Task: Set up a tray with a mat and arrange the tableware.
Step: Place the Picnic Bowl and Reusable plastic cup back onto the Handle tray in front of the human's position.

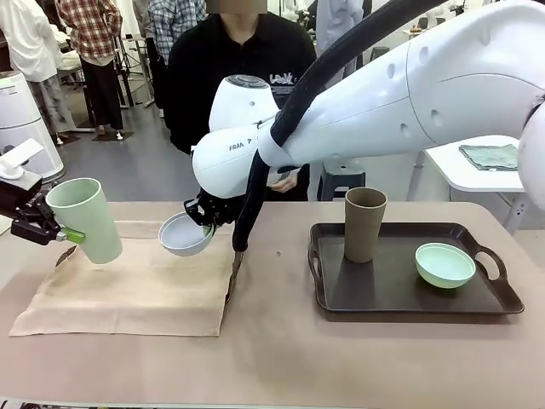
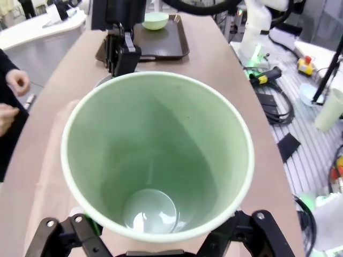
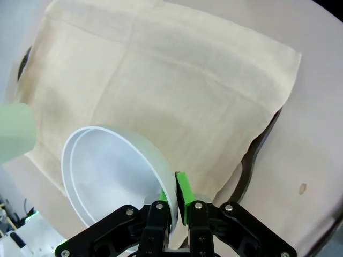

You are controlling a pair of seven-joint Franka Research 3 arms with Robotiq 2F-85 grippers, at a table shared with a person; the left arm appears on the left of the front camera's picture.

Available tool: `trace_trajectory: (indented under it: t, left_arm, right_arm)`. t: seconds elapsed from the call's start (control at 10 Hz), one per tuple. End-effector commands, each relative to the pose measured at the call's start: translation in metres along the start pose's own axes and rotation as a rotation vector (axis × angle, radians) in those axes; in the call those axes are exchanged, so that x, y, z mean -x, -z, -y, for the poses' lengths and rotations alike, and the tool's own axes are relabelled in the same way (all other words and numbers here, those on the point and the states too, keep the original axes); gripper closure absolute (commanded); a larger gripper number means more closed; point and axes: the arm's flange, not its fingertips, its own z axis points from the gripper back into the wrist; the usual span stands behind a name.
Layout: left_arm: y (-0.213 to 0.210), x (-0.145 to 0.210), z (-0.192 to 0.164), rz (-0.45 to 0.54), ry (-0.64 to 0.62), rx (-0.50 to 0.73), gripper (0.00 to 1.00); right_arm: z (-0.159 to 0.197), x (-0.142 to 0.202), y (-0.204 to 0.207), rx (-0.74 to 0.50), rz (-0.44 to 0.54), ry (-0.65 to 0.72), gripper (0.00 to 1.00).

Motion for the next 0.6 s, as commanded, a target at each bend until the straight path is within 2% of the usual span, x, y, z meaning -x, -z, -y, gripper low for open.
trace_trajectory:
  t: [0.0,0.5]
  left_arm:
    - [0.007,0.014,-0.009,0.034,0.027,0.001,0.13]
    - [0.029,0.033,-0.018,0.0,0.003,-0.004,0.13]
  right_arm:
    - [0.004,0.002,0.012,-0.009,-0.007,-0.019,0.93]
    - [0.013,-0.006,0.038,-0.016,-0.035,-0.032,0.93]
